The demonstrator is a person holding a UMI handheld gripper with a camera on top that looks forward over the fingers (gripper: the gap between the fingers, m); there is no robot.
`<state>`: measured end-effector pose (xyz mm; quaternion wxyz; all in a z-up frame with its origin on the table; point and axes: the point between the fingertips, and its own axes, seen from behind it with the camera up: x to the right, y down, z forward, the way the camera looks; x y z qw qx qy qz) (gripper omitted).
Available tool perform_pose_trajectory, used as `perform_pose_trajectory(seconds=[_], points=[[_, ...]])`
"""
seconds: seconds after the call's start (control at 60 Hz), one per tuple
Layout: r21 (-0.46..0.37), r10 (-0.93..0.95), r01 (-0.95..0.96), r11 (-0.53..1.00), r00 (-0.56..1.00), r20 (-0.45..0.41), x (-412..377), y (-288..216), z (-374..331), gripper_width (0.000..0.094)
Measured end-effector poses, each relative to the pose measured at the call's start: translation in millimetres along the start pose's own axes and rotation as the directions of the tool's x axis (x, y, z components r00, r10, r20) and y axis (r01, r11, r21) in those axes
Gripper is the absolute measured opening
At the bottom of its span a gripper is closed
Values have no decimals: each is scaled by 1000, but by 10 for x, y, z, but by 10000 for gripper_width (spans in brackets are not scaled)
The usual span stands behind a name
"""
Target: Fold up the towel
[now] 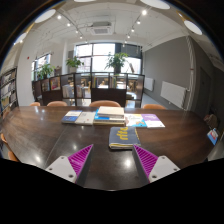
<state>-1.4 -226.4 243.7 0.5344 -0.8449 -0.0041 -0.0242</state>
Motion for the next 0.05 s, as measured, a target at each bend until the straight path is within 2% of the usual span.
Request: perform_pose_trajectory(seconds=[0.05], points=[[0,-1,1,1000,1000,3,-18,11,-28,772]])
